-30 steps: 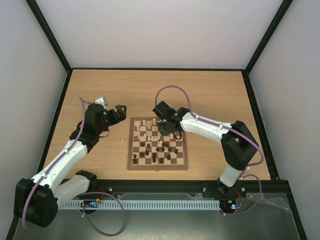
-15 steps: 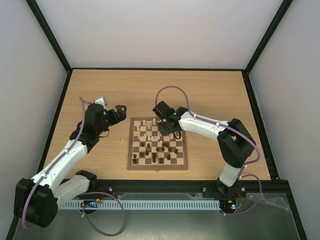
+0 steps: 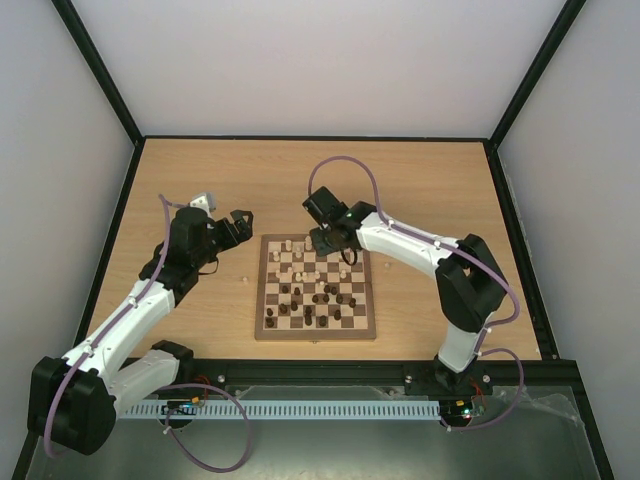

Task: Set up the chess pieces on the board
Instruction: Pick up the chess piece from the chessboard, then place the chess piece on the chessboard.

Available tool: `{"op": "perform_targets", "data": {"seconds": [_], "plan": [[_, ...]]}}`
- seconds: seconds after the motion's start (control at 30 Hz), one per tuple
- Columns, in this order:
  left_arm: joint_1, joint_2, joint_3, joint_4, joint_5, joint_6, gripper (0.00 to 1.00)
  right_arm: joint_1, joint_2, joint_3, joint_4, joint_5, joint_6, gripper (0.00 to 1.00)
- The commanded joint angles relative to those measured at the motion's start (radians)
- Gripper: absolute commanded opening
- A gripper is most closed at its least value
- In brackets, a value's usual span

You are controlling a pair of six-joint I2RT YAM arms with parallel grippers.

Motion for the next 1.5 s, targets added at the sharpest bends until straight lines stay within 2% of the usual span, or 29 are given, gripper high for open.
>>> {"op": "perform_targets", "data": {"seconds": [0.0, 0.4, 0.9, 1.17, 1.47], "plan": [[0.0, -0.008, -0.012, 0.007, 0.004, -0.001, 0.99, -0.021, 0.044, 0.042, -0.052, 0.034, -0.01, 0.12], [-0.001, 0.001, -0.012, 0.012, 0.008, -0.003, 1.0, -0.047, 0.085, 0.052, -0.048, 0.03, -0.01, 0.12], [-0.001, 0.001, -0.013, 0.013, 0.007, -0.003, 1.0, -0.045, -0.013, -0.006, -0.058, -0.005, -0.007, 0.12], [-0.001, -0.003, -0.012, 0.012, 0.01, -0.003, 0.99, -0.05, 0.067, 0.052, -0.086, 0.052, -0.011, 0.14], [-0.001, 0.002, -0.014, 0.013, 0.013, -0.005, 0.99, -0.061, 0.099, 0.081, -0.092, 0.036, -0.014, 0.15]]}}
